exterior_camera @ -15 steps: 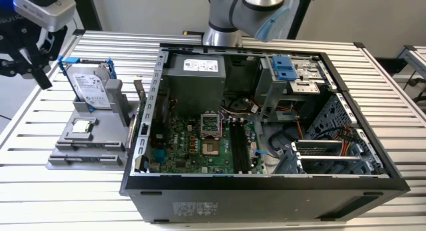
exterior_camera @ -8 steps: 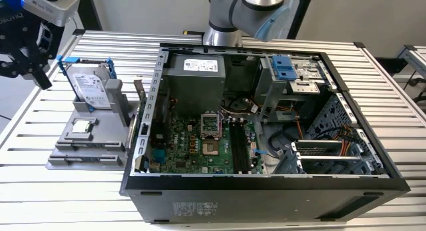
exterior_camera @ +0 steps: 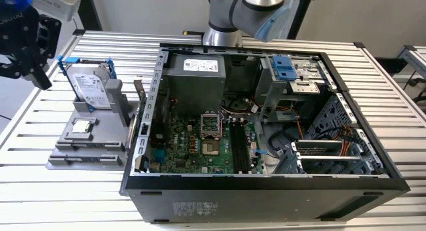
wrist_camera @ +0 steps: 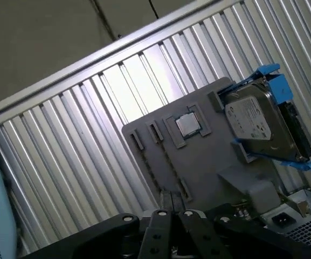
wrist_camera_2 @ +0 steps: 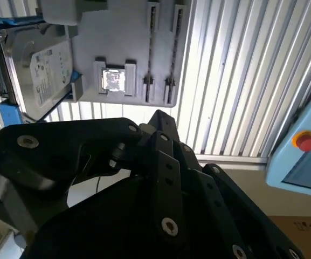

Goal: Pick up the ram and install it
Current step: 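Pick up the ram and move it above insertion slot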

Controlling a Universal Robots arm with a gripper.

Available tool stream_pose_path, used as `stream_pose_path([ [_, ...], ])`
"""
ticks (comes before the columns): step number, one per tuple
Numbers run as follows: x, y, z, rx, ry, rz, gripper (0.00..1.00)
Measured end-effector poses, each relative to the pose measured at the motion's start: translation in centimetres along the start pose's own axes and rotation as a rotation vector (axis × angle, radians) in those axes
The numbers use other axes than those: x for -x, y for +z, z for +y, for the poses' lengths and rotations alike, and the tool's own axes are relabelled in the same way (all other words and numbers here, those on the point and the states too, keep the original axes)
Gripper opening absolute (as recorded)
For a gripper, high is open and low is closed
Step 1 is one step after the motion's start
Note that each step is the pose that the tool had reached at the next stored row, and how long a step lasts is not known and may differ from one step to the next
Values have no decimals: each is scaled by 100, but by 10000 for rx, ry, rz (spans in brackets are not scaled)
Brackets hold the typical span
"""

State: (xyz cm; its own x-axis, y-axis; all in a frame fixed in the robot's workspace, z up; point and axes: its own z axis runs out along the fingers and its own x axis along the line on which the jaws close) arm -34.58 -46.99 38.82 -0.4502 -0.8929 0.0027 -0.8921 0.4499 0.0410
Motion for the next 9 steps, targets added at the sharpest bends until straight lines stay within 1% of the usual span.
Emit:
stream_pose_path([
  [9, 0, 0, 0, -11, -1634, 79, 0],
])
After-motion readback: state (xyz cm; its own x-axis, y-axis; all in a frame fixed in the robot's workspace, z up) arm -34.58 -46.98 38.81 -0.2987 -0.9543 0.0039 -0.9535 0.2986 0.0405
